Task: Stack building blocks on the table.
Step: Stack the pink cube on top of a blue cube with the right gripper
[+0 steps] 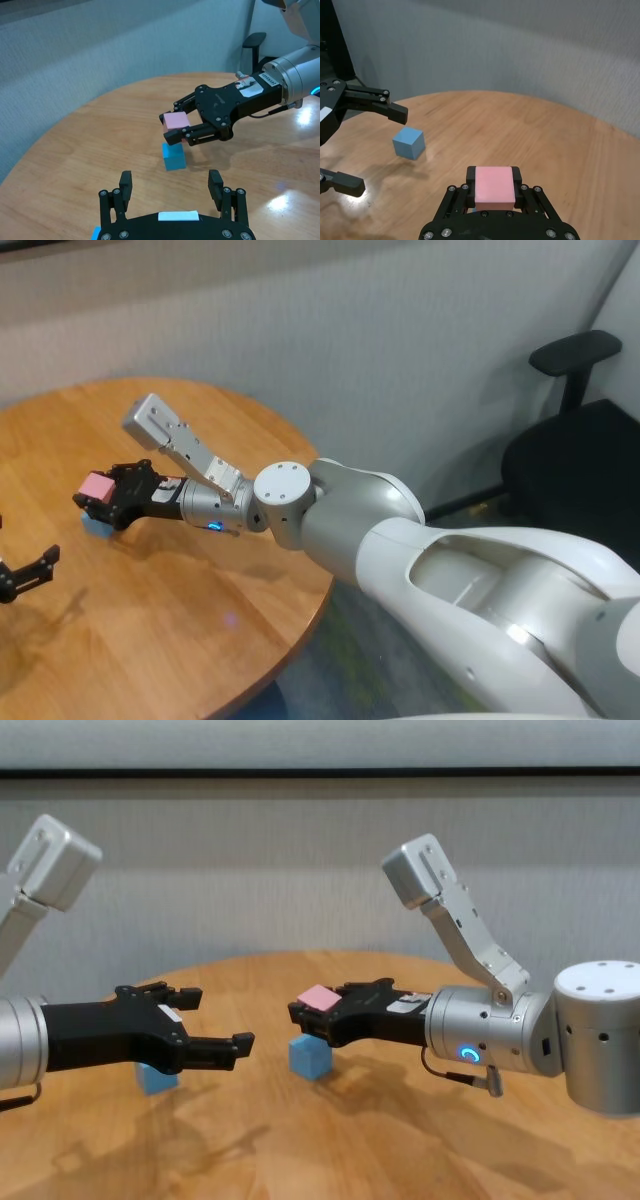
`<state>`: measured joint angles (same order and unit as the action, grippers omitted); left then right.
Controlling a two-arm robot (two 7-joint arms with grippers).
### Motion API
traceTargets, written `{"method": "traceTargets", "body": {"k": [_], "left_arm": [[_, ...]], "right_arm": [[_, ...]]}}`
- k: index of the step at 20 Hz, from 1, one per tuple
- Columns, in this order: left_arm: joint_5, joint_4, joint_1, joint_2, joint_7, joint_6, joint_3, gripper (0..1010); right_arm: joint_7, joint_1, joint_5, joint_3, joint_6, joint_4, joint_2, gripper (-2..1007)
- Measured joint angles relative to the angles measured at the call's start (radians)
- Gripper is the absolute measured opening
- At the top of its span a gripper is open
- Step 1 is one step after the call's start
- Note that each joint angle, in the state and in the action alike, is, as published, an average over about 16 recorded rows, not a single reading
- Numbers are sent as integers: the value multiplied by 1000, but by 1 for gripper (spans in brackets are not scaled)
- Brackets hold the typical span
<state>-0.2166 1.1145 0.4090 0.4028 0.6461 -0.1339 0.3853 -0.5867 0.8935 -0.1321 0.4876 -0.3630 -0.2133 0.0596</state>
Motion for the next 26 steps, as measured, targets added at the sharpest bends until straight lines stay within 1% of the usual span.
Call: {"method": "traceTargets", "body": {"k": [7, 11, 14, 26], "left_arm": [[0, 0, 0, 0, 0, 0, 0, 1000], [0, 0, 0, 0, 0, 0, 0, 1000], [0, 0, 0, 0, 0, 0, 0, 1000], [0, 0, 0, 0, 0, 0, 0, 1000]], "right_arm": [[-7, 37, -1, -15, -26, 86, 24, 372], [-9, 51, -2, -18, -39, 116, 33, 372], [-10, 53, -2, -19, -40, 120, 34, 372], [-9, 47, -4, -17, -35, 108, 30, 373]]}}
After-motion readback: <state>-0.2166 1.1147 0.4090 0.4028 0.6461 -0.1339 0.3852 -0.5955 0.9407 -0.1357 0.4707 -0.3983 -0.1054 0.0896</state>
